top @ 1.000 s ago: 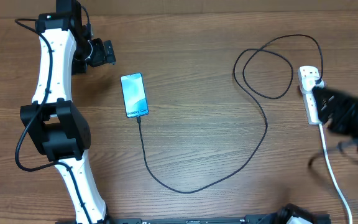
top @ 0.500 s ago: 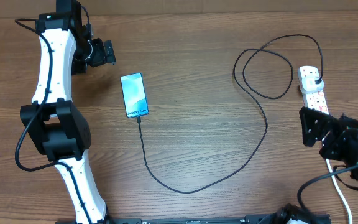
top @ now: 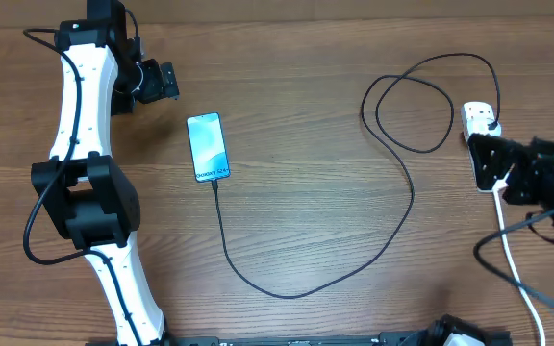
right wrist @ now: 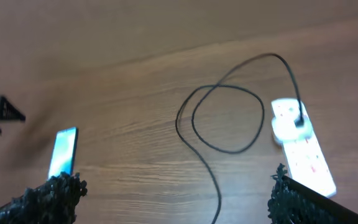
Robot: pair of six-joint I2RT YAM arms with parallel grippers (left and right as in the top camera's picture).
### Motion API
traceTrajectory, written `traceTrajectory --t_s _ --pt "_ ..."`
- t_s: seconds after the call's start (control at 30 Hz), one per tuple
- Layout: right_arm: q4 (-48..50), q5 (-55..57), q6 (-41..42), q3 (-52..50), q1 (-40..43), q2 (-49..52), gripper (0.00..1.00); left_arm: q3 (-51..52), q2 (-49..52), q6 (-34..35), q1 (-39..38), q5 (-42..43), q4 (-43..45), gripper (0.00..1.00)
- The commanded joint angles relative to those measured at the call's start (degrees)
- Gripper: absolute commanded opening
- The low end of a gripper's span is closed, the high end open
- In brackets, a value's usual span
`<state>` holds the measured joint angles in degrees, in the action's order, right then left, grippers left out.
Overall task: Plug charger to phone and switch on socket
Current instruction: 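Hold the right gripper over the power strip switch, then open it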
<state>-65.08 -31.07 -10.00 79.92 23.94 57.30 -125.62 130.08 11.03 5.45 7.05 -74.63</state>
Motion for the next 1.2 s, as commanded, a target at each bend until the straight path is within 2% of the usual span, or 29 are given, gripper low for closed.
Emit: traceTrajectory --t_s 0.0,0.17,0.43,1.17 --pt "0.3 -5.4 -10.1 -0.1 -0.3 2.7 1.00 -0.7 -1.2 0.4 0.1 0.4 -0.1 1.00" --pt "0.3 -7.5 -10.6 -0.1 -0.3 7.0 1.00 -0.7 -1.2 0.4 0.1 0.4 -0.1 1.00" --pt "1.0 -14.5 -19.0 -0.1 -0.3 8.0 1.00 -0.7 -1.2 0.4 0.1 0.4 -0.1 1.00" --pt "2.4 -16.6 -19.0 -0.1 -0.3 8.0 1.00 -0.7 -1.2 0.4 0.1 0.4 -0.1 1.00"
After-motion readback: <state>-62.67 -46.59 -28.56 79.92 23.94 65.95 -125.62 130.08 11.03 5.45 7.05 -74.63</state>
